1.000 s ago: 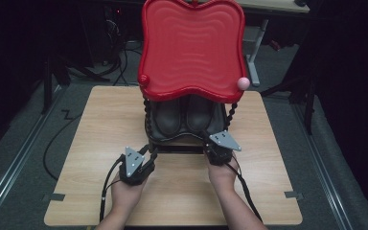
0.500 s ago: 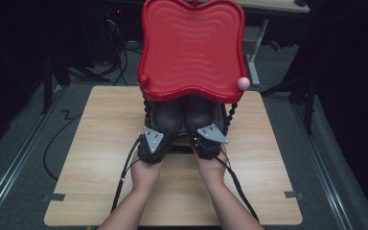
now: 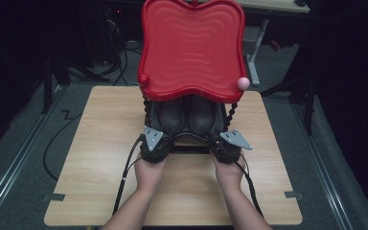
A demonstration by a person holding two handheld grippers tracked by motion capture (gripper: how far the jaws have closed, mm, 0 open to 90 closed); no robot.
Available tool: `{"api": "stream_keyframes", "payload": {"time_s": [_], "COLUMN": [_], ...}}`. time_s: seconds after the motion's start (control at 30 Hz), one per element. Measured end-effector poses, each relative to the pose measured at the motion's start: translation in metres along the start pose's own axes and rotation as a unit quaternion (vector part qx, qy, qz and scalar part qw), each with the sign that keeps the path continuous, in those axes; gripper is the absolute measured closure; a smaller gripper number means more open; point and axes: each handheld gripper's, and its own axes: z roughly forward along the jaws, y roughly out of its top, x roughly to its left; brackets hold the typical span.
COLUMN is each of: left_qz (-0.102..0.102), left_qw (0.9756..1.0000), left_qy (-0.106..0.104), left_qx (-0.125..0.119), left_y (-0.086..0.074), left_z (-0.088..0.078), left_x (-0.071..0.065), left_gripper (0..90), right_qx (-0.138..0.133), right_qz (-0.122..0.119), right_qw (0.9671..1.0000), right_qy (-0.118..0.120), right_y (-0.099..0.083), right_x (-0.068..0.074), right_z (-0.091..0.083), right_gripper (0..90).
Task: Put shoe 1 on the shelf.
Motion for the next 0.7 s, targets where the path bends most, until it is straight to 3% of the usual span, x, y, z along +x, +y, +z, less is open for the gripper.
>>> {"api": "stream_keyframes", "payload": {"time_s": [0.23,0.5,0.7], "left_qz": [-0.009,-0.013,0.002], "left_qw": [0.9999,0.9997,0.9999], "left_qy": [0.006,-0.010,-0.013], "left_qx": [0.007,0.019,0.004], "left_y": [0.001,-0.001,-0.001], "left_z": [0.001,0.006,-0.016], "left_x": [0.007,0.004,0.010], "left_gripper": [53.6,53.9,52.5], "right_qx": [0.003,0.003,-0.004], "right_qz": [-0.003,-0.006,-0.010], "right_qw": [1.0000,1.0000,0.9998], "right_qy": [0.000,0.004,0.015], "right_y": [-0.001,-0.001,0.000], "right_x": [0.004,0.007,0.004], "right_z": [0.006,0.007,-0.005], "right_gripper": [73.0,73.6,66.5]}}
